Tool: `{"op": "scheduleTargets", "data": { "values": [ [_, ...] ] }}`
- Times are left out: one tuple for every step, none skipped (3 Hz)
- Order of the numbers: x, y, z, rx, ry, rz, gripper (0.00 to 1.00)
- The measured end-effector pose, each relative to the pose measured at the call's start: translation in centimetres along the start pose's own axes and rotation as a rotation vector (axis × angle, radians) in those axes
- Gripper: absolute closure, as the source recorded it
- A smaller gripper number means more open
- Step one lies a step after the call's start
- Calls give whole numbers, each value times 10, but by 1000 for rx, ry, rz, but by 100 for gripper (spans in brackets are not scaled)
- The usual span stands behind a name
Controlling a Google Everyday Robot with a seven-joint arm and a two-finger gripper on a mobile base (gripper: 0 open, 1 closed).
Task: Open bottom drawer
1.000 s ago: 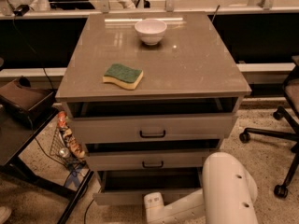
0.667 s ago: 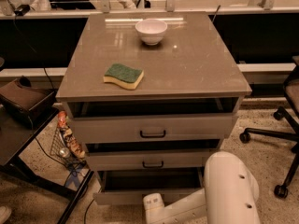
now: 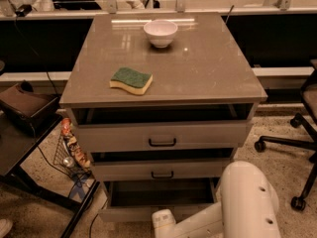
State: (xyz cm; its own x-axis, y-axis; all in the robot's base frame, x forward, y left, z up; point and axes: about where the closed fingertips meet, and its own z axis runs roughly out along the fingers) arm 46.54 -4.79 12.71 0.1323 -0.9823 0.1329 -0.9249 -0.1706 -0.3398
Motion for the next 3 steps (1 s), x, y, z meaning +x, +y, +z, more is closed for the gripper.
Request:
{"op": "scheduleTargets", "data": {
  "values": [
    [6,10,-5,-10,-2,12,100],
    [16,20,-14,-22,-2,23,100],
    [16,20,-14,-22,-2,23,100]
  ]
}}
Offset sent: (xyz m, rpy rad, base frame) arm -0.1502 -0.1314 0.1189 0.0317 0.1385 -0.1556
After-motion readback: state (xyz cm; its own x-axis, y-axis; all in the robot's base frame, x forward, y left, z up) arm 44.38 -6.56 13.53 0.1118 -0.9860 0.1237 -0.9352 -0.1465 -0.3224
